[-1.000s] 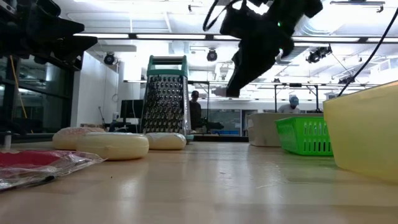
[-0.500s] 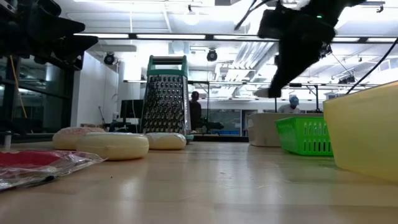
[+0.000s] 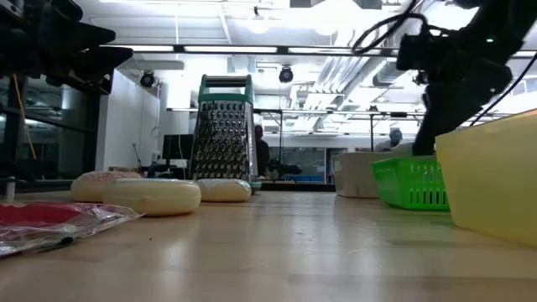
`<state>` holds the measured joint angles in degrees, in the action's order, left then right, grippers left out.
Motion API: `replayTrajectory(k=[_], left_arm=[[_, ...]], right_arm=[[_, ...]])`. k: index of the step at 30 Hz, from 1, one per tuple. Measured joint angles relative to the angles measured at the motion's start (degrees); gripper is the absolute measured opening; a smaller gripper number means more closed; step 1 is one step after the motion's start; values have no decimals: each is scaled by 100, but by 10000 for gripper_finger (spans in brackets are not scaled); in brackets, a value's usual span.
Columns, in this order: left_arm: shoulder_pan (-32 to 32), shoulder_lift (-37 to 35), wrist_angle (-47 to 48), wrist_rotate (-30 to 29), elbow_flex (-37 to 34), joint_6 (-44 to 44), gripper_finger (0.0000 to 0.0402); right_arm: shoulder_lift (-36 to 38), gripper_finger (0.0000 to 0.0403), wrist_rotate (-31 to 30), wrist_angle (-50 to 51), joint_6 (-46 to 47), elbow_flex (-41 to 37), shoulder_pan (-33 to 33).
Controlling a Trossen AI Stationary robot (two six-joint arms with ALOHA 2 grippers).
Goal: Pick & Place Food Item
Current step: Put the black food coloring bottle into the green bin
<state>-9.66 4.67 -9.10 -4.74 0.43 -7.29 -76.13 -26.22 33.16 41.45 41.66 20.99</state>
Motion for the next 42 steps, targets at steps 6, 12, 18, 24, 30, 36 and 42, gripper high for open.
replayTrajectory(k=[6,12,18,24,30,36,42], left_arm=[[-1,0,0,-1,0,0,170],[-2,0,0,-2,0,0,170],[1,0,2,-1,0,0,170],[-1,0,2,1,0,0,170],[-2,0,1,1,0,0,170],[0,0,1,-1,0,0,170],[0,0,2,0,0,0,170]], right_arm=[[6,70,-243,169,637,-58,302],[6,70,-243,250,826,-56,398],[6,70,-337,245,828,-56,416],[-18,70,-329,185,830,-54,416],[-291,70,-225,-19,850,-47,403],[-532,70,-217,-257,850,-47,360],[-693,76,-191,-344,842,-47,263]])
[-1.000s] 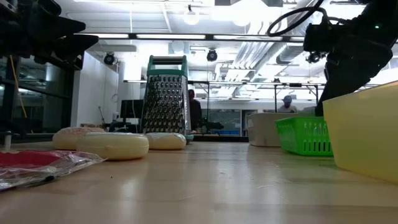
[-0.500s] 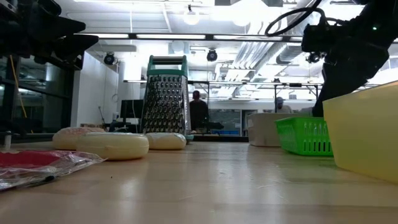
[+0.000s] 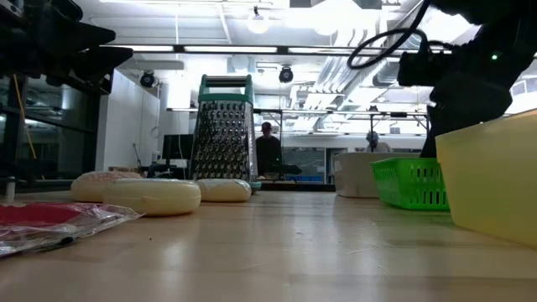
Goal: Pick & Place Food Item
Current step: Put the black food coloring bottle into the green bin, then put the red popcorn bag into the yellow bin
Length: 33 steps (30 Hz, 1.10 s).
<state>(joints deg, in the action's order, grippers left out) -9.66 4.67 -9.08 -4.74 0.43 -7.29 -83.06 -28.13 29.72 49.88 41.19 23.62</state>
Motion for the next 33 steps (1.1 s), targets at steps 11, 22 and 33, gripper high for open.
replayTrajectory(k=[11,22,33], left_arm=[[-1,0,0,-1,0,0,170],[1,0,-2,1,0,0,170],[0,0,0,-1,0,0,170]], right_arm=[[10,133,10,-6,-18,0,-118],[242,133,-120,-60,-130,0,-119],[962,133,-450,-649,-1014,9,-127]])
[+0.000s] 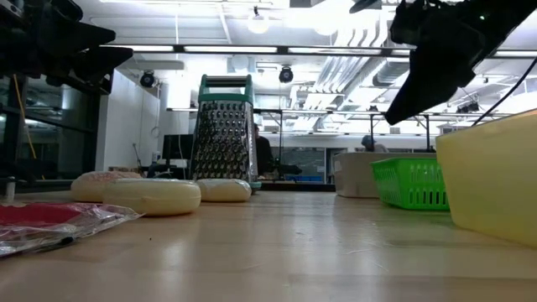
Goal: Pick & Place Food Item
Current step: Put the red popcorn bag into the yellow bin
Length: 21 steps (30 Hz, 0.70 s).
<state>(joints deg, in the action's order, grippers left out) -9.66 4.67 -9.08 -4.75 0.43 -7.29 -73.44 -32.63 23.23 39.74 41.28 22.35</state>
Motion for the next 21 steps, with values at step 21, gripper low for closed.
replayTrajectory(k=[21], left_arm=[[0,-1,0,0,0,0,170]], right_arm=[[-7,133,693,-1692,-1997,-2,-2]])
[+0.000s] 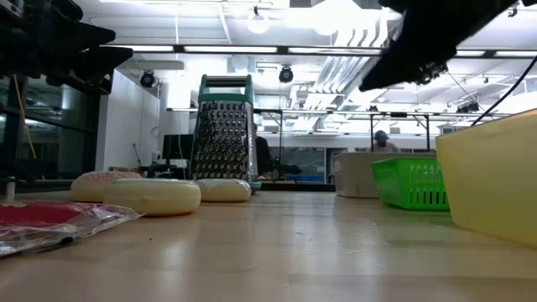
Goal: Pick & Place Food Item
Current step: Put the red popcorn bag into the yellow bin
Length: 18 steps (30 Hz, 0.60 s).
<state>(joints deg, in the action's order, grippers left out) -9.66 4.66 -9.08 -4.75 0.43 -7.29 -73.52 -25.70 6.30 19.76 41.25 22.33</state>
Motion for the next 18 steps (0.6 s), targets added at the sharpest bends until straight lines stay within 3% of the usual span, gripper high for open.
replayTrajectory(k=[9,18], left_arm=[[0,1,-2,0,0,0,170],[1,0,0,0,0,0,170]], right_arm=[[-440,133,813,-920,-355,4,-8],[-1279,133,875,-920,-492,654,-74]])
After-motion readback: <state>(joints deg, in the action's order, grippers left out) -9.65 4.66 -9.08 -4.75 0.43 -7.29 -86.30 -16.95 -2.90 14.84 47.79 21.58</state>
